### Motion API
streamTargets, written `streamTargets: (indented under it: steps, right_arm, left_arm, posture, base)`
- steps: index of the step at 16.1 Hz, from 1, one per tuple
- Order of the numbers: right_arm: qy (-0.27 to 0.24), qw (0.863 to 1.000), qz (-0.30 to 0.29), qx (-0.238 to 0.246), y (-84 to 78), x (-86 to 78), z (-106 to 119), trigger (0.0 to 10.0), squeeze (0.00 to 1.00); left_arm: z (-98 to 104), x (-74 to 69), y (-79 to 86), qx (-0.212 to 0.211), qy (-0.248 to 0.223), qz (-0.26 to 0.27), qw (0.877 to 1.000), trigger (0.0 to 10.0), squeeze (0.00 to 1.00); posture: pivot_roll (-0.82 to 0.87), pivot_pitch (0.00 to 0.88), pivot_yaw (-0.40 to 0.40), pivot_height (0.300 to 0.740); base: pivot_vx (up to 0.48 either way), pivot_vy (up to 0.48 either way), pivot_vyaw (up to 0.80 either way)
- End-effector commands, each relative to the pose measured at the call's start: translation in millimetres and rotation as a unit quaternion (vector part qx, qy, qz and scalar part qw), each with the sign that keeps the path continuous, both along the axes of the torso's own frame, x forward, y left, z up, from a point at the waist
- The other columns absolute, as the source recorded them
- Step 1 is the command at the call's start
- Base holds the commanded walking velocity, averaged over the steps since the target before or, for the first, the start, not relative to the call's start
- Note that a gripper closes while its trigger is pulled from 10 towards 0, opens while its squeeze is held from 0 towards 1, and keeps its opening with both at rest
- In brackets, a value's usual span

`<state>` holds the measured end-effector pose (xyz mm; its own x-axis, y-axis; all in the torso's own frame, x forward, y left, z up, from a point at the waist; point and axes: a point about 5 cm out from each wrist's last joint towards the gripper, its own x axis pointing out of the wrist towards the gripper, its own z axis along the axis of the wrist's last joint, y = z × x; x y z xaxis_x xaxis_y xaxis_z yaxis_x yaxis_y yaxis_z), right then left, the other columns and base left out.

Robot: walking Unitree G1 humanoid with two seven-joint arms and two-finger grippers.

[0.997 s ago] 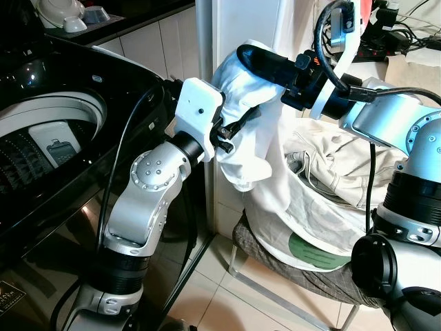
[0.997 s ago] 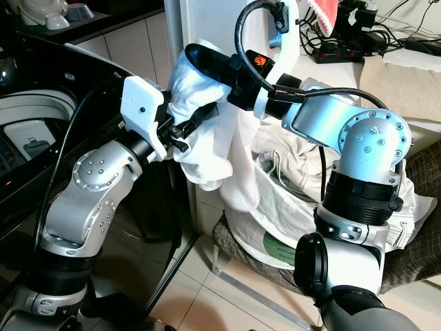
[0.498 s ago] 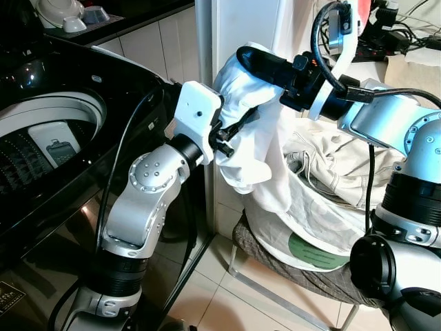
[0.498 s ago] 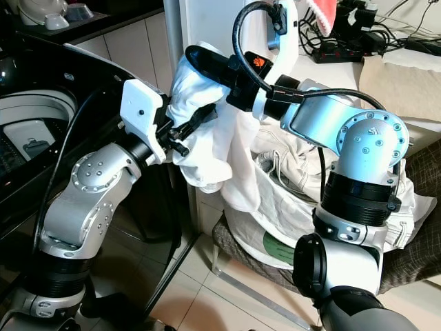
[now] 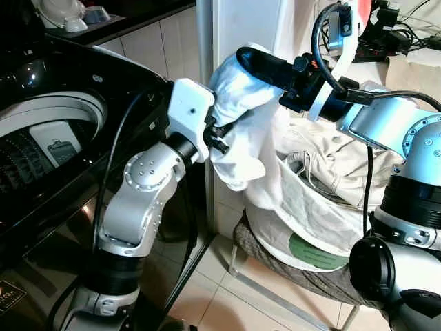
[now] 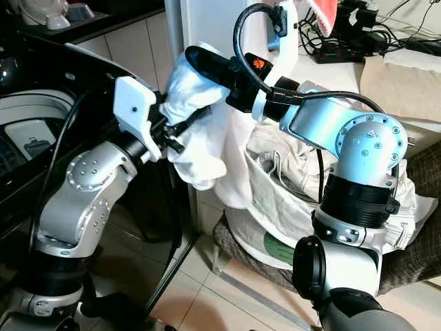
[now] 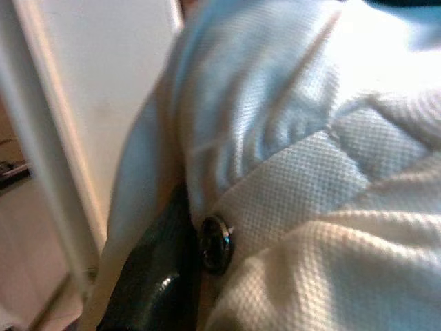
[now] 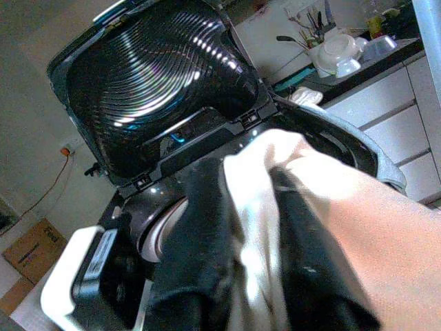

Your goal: Clothes washing

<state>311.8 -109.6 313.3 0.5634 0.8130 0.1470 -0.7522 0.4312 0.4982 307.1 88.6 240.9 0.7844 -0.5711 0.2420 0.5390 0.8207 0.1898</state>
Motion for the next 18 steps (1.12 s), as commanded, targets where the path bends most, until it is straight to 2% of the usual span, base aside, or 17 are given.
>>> streamTargets:
  steps: [1,4,5,6,7,8,9,10,11,12,13,14,15,16,17,18]
  right_arm:
    - [-0.021,1.000,0.007,0.017,-0.3,-5.0,7,10.0,1.00]
    - [-0.026,0.999,-0.002,0.020,-2.7,-5.2,7,10.0,1.00]
    - [-0.028,0.999,-0.004,0.020,-3.1,-5.3,8,10.0,1.00]
    - [-0.040,0.999,-0.024,0.008,-5.8,-4.9,9,10.0,1.00]
    - [-0.046,0.999,-0.024,0.002,-6.2,-5.3,9,10.0,0.04]
    - [-0.060,0.998,-0.016,-0.012,-5.8,-7.2,10,10.0,0.00]
    - [-0.066,0.998,-0.011,-0.021,-4.8,-9.3,9,10.0,0.00]
    - [-0.073,0.997,0.003,-0.032,-0.3,-13.8,7,10.0,0.00]
    - [-0.072,0.997,0.012,-0.033,2.9,-15.2,5,10.0,0.00]
    - [-0.065,0.997,0.019,-0.030,8.1,-15.9,1,10.0,0.00]
    - [-0.050,0.998,0.019,-0.038,15.0,-14.8,-8,10.0,0.00]
    - [-0.042,0.998,0.019,-0.042,18.1,-14.9,-12,10.0,0.00]
    - [-0.030,0.998,0.023,-0.051,23.0,-17.7,-21,10.0,0.00]
    - [-0.026,0.998,0.024,-0.055,24.5,-19.2,-24,10.0,0.00]
    - [-0.025,0.997,0.032,-0.069,26.6,-25.1,-30,10.0,0.00]
    - [-0.024,0.996,0.034,-0.074,26.7,-27.1,-32,10.0,0.00]
  left_arm:
    - [10,6.7,13.7,-0.005,-0.017,0.039,0.999,0.0,0.00]
    - [24,19.9,46.1,-0.010,-0.035,0.107,0.994,0.0,0.00]
    - [27,21.5,51.4,-0.007,-0.040,0.119,0.992,0.0,0.00]
    - [38,30.5,78.4,0.043,-0.061,0.193,0.978,0.0,0.00]
    - [45,35.5,95.2,0.069,-0.068,0.244,0.965,0.0,0.00]
    - [65,42.3,133.9,0.125,-0.095,0.357,0.921,0.0,0.00]
    - [77,43.7,153.5,0.148,-0.109,0.411,0.893,0.0,0.00]
    - [96,45.2,184.6,0.170,-0.128,0.488,0.847,0.0,0.00]
    - [102,48.9,197.5,0.153,-0.125,0.510,0.837,0.0,0.00]
    - [99,59.3,208.6,0.125,-0.094,0.519,0.841,0.0,0.00]
    - [67,75.3,209.4,0.158,0.005,0.509,0.846,0.0,0.00]
    - [48,79.4,209.8,0.166,0.060,0.507,0.843,10.0,0.00]
    - [8,82.7,205.4,0.159,0.157,0.483,0.847,10.0,0.71]
    - [-5,82.6,203.5,0.158,0.187,0.475,0.845,10.0,0.71]
    - [-23,81.8,200.5,0.130,0.228,0.462,0.847,10.0,1.00]
    - [-25,81.7,200.3,0.121,0.231,0.463,0.847,10.0,1.00]
  posture:
    - [-0.04,0.000,0.018,0.740]
    - [-0.04,0.000,0.020,0.740]
    - [-0.04,0.000,0.020,0.740]
    - [-0.04,0.000,0.020,0.740]
    - [-0.04,0.000,0.020,0.740]
    - [-0.04,0.000,0.018,0.740]
    - [-0.03,0.000,0.015,0.740]
    - [-0.02,0.000,0.005,0.740]
    - [-0.01,0.000,0.000,0.740]
    - [-0.01,0.000,-0.002,0.740]
    - [-0.01,0.000,-0.004,0.740]
    - [-0.02,0.000,0.003,0.740]
    - [-0.03,0.000,0.019,0.740]
    - [-0.03,0.000,0.021,0.740]
    - [-0.04,0.000,0.028,0.740]
    - [-0.04,0.000,0.028,0.740]
  base:
    - [0.000,0.000,0.00]
    - [0.000,0.000,0.00]
    - [0.000,0.000,0.00]
    - [0.000,0.000,0.00]
    - [0.000,0.000,0.00]
    - [0.000,0.000,0.00]
    - [0.000,0.000,0.00]
    - [0.000,0.000,0.00]
    - [0.000,0.000,0.00]
    - [0.000,0.000,0.00]
    - [0.000,0.000,0.00]
    - [0.000,0.000,0.00]
    - [0.000,0.000,0.00]
    - [0.000,0.000,0.00]
    - [0.000,0.000,0.00]
    - [0.000,0.000,0.00]
